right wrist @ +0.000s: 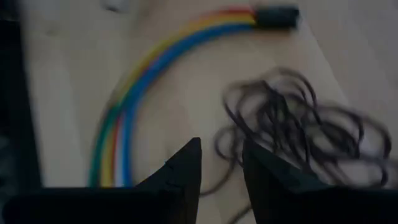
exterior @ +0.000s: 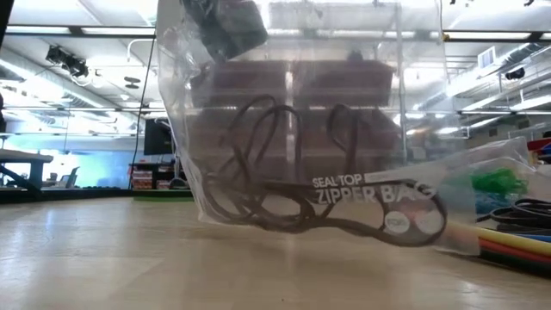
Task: Sort rubber bands
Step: Put the black rubber band into the transparent zip bag
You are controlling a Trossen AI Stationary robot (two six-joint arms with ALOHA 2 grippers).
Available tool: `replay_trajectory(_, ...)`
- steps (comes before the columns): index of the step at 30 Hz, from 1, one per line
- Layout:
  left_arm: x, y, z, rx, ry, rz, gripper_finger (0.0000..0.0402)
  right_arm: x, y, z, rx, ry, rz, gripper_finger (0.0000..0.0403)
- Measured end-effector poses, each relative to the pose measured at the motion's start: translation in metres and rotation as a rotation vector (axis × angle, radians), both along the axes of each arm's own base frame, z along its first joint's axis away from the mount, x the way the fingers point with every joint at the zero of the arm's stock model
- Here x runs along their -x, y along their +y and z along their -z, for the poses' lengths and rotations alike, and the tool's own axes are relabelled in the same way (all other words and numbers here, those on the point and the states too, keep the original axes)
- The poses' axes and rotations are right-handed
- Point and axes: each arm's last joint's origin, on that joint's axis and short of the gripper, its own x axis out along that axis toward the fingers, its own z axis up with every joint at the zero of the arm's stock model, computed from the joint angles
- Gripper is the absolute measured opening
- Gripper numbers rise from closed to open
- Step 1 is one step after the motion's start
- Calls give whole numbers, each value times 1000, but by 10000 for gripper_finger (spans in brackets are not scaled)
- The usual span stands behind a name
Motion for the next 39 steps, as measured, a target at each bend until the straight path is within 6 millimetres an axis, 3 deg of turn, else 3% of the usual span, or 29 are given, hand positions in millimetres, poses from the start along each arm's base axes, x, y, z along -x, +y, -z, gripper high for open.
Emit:
replay_trajectory(7, 0, 0, 0, 0, 0, 0, 1, 13, -11, 36, -167, 53, 108, 105)
replay_trajectory(14, 0, 0, 0, -1, -1, 1, 1, 17, -13, 47, -253, 42, 114, 102)
replay_trajectory(22, 0, 0, 0, -1, -2, 1, 1, 21, -23, 55, -203, 98, 118, 11)
replay_trajectory(26, 0, 0, 0, -2, -2, 2, 1, 22, -27, 56, -168, 123, 126, 2)
replay_trajectory(33, 0, 0, 0, -2, -3, 3, 1, 25, -29, 42, -68, 64, 97, 0)
replay_trajectory(39, 0, 0, 0, -4, -4, 2, 1, 16, -21, -3, -47, -52, 38, 0)
